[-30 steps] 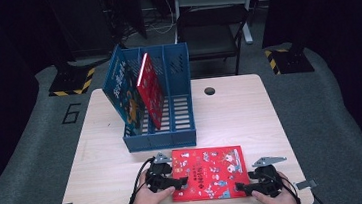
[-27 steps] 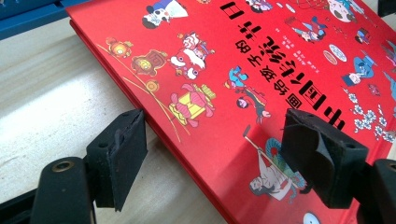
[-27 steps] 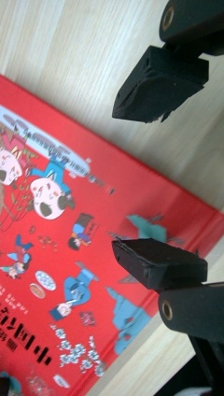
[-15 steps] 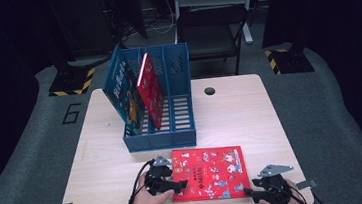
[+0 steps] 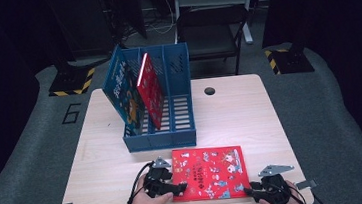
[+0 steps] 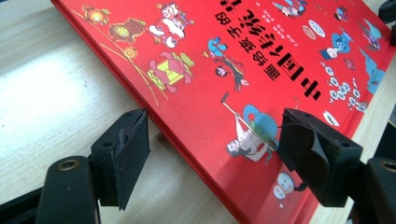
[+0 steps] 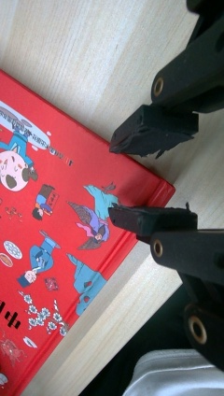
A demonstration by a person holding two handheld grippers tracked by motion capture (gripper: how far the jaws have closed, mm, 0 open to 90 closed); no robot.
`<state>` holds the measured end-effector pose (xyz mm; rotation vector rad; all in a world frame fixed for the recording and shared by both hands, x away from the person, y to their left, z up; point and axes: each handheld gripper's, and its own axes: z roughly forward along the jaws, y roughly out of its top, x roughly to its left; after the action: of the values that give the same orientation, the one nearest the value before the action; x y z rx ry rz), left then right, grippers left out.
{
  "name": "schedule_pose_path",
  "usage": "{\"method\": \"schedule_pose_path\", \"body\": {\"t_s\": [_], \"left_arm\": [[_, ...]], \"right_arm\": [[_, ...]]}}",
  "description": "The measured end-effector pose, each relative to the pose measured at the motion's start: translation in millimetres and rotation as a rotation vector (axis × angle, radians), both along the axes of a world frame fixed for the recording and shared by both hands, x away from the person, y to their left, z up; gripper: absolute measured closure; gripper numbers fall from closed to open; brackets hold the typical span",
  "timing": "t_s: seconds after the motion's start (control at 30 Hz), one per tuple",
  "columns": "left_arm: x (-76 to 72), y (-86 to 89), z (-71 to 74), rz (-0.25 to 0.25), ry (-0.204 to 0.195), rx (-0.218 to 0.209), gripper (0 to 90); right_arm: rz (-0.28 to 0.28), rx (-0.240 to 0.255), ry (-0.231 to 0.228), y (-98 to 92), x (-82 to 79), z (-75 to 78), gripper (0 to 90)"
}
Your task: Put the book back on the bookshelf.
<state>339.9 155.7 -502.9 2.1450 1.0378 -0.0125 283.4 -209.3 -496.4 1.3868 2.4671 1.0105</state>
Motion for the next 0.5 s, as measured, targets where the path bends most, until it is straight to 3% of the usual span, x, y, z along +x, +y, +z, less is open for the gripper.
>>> {"method": "schedule_pose_path", "body": {"t_s": [0.13,0.23,0.5], "left_arm": [[-1.9,-0.6,-0.1,0.010,0.003,-0.001,25.2],[-2.3,-3.7,2.0,-0.006,-0.038,0.026,26.7],[-0.9,-11.3,1.8,-0.013,-0.031,0.018,27.9]], "right_arm": [[-0.002,-0.017,-0.014,2.4,-1.0,0.7,63.9],[-0.001,-0.009,-0.005,1.3,-0.5,1.2,64.1],[-0.029,-0.043,0.014,-1.6,-1.7,4.6,65.2]]}}
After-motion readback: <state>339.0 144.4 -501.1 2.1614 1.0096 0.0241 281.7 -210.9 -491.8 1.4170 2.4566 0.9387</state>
